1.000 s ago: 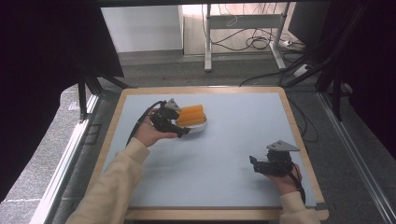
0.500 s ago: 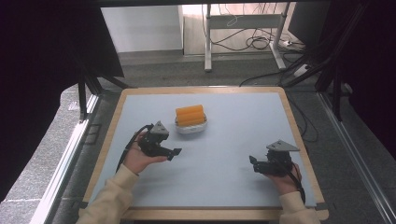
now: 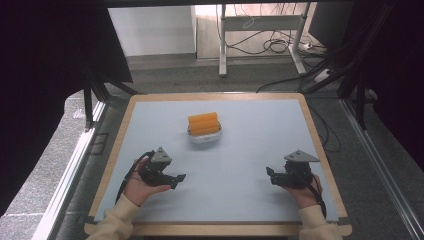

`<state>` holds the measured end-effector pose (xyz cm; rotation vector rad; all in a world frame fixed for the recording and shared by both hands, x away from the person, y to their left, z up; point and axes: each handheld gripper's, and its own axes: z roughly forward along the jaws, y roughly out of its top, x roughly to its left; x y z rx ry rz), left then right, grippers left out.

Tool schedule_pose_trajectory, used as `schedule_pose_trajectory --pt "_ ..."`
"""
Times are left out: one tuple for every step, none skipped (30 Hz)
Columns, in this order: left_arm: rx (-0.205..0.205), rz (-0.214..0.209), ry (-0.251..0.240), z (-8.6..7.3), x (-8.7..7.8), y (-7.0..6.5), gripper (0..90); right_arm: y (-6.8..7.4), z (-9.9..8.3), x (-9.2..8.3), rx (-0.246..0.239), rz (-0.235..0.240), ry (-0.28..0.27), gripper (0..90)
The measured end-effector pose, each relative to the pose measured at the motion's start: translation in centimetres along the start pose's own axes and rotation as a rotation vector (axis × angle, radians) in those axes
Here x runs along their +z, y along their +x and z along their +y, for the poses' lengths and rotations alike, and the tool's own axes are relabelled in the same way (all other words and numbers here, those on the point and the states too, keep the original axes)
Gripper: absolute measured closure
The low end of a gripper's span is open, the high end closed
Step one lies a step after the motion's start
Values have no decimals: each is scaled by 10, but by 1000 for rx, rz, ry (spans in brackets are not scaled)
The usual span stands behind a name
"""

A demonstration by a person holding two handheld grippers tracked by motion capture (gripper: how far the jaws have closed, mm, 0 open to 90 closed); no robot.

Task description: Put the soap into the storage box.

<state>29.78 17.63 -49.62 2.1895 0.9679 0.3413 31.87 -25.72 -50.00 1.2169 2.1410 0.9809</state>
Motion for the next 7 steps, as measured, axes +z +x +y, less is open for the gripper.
schedule_pose_trajectory --pt "-2 0 -3 1 -1 0 212 0 0 0 0 -1 -2 136" --pt "-5 1 -8 1 -1 0 213 0 0 0 0 -2 -3 136" --pt "-6 1 -11 2 -1 0 215 0 0 0 -1 -3 -4 136" --pt "-11 -1 -13 3 0 -1 216 0 0 0 -2 -4 -4 136" --pt "-4 0 -13 3 0 -1 216 1 0 0 -4 -5 -4 136" --pt "2 2 -11 3 1 -1 216 1 0 0 -9 -4 -5 136" --pt "3 4 -8 2 1 -1 214 1 1 0 -10 -3 -9 136"
